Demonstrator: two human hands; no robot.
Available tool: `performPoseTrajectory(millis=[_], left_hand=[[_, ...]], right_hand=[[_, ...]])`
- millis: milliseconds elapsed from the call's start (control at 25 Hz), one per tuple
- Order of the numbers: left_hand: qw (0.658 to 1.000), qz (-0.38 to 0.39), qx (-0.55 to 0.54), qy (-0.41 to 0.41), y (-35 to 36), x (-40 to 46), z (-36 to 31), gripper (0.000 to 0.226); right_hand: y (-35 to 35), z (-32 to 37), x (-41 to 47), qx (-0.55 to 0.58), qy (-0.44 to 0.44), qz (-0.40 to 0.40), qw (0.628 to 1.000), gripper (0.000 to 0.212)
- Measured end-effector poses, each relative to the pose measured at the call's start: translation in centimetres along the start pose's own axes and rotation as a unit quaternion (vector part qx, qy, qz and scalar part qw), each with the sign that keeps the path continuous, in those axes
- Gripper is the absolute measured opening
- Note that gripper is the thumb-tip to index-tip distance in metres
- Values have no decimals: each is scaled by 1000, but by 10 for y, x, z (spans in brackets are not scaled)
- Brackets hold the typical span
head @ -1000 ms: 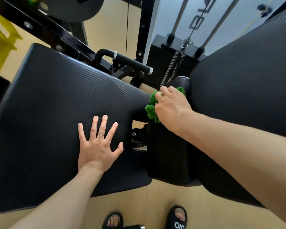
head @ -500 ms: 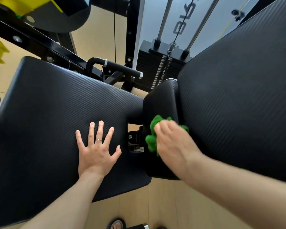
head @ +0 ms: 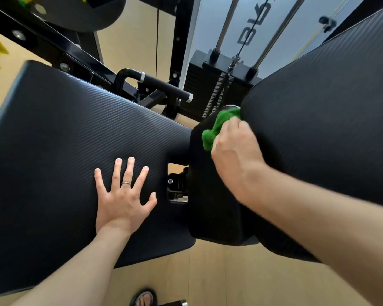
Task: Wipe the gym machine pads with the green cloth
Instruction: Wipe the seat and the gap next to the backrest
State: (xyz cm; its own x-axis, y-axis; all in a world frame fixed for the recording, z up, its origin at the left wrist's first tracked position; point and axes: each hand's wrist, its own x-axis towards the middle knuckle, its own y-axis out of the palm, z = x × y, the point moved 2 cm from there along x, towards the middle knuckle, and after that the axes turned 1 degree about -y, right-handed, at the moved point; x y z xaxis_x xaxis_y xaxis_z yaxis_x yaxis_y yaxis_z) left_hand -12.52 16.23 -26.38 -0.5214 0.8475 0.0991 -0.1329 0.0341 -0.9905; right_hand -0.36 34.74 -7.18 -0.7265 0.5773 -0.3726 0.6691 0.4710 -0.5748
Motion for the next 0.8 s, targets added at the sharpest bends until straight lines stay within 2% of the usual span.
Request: performPoseTrajectory(millis=[160, 280, 360, 480, 600, 800], left_hand=[[1000, 7, -7, -4, -2, 0, 0, 75], [1000, 6, -16, -4, -4, 0, -1, 74], [1000, 4, -15, -2, -2, 1, 0, 75], [1000, -4, -18, -2, 3, 0, 1, 75], [1000, -8, -15, 2, 6, 1, 0, 75], [1000, 5, -5, -2, 1, 0, 0, 75]], right_hand=[[-3, 30, -63, 15, -57, 29, 998, 37], [-5, 24, -64, -9, -99, 31, 995, 40], [-8, 10, -36, -30, -86, 25, 995, 35], [-7, -23, 27, -20, -3, 17, 1000, 38], [-6, -45, 69, -21, 48, 48, 997, 41], [0, -32, 54, -9, 14, 26, 1000, 33]])
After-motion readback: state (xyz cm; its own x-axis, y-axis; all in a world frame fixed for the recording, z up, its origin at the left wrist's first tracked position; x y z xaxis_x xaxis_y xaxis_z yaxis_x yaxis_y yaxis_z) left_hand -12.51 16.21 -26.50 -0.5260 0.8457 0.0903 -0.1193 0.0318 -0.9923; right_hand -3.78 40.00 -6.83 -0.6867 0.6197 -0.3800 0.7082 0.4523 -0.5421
